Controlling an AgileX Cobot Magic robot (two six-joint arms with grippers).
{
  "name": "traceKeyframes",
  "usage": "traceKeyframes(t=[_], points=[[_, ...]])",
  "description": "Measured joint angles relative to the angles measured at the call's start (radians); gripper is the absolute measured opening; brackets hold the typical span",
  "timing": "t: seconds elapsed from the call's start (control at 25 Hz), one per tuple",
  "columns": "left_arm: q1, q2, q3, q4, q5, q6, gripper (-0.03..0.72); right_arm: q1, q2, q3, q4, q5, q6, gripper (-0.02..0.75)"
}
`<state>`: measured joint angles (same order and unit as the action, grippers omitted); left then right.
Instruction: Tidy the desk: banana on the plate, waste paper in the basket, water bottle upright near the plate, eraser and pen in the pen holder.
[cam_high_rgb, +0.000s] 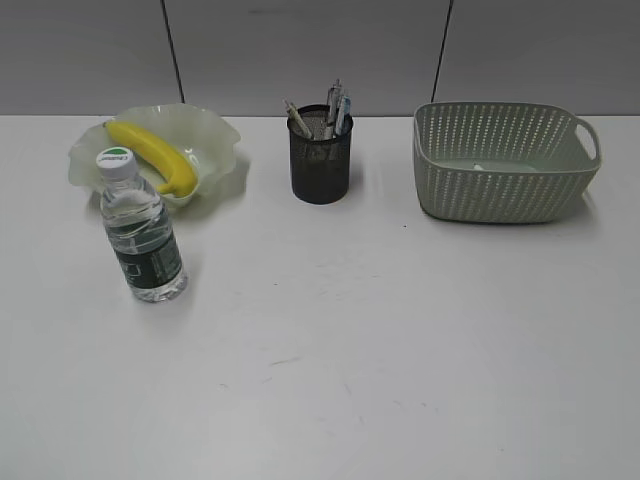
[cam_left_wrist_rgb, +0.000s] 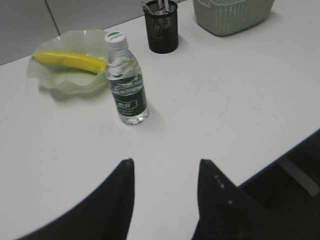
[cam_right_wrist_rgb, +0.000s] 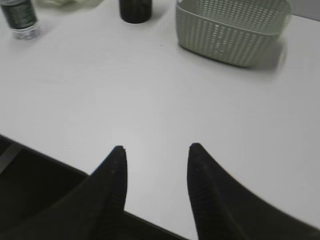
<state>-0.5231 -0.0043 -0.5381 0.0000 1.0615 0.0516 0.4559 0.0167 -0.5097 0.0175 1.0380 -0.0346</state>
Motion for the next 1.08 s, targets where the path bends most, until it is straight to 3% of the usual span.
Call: traceKeyframes(t=[0.08,0.28,0.4,1.08], points=[[0.079,-0.001,0.000,0.000,0.000,0.000,0.314,-0.104,0.008,0.000,0.000,0.000,0.000,0.330],[0.350,-0.001,0.000,0.000,-0.001,0.000,0.314,-0.365,0.009,0.000,0.000,0.000,-0.001,0.330],[0.423,-0.002,0.000,-0.005,-0.002,0.000,0.314,-0.440,-0.013,0.000,0.000,0.000,-0.001,0.330],[0.447,-0.002,0.000,-0.006,-0.003,0.000,0.314,-0.449,-0.022,0.001,0.002,-0.001,0.000,0.330]])
